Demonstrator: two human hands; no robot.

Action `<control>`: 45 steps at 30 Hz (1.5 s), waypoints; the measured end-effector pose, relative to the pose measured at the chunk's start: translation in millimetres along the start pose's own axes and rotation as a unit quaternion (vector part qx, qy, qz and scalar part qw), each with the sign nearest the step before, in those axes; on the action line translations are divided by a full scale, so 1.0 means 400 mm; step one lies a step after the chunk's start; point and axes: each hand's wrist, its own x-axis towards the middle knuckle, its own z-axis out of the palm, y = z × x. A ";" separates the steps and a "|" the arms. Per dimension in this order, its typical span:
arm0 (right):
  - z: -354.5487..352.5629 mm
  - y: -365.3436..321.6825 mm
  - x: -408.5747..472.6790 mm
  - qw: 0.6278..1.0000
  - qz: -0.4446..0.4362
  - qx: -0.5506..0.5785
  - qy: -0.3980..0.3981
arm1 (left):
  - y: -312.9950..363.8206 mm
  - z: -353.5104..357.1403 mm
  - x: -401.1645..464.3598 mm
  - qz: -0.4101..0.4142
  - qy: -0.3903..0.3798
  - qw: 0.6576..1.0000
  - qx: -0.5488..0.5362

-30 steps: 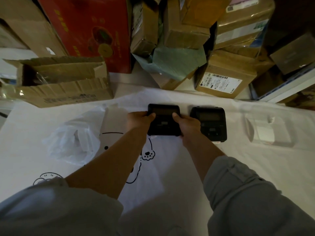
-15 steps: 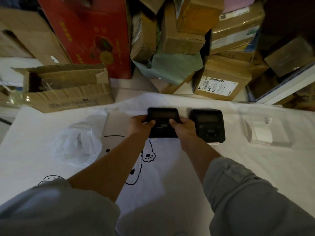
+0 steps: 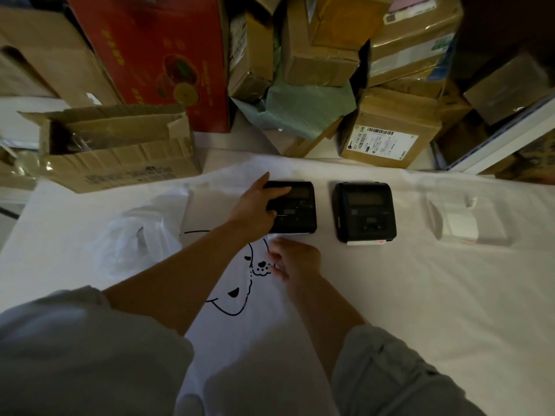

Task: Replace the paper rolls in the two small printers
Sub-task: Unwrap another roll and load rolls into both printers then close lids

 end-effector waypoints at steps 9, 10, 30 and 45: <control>0.012 -0.007 0.001 0.999 0.020 0.021 0.024 | -0.016 -0.016 0.000 0.040 -0.071 0.993 0.084; 0.014 -0.007 0.002 0.999 0.018 0.024 0.024 | -0.018 -0.016 0.001 0.040 -0.071 0.992 0.094; 0.014 -0.007 -0.004 0.996 0.020 0.082 0.035 | -0.011 -0.017 0.010 0.037 -0.085 0.982 0.166; -0.004 -0.011 0.003 0.992 -0.007 0.115 0.053 | 0.026 -0.022 0.012 0.070 -0.096 0.959 0.258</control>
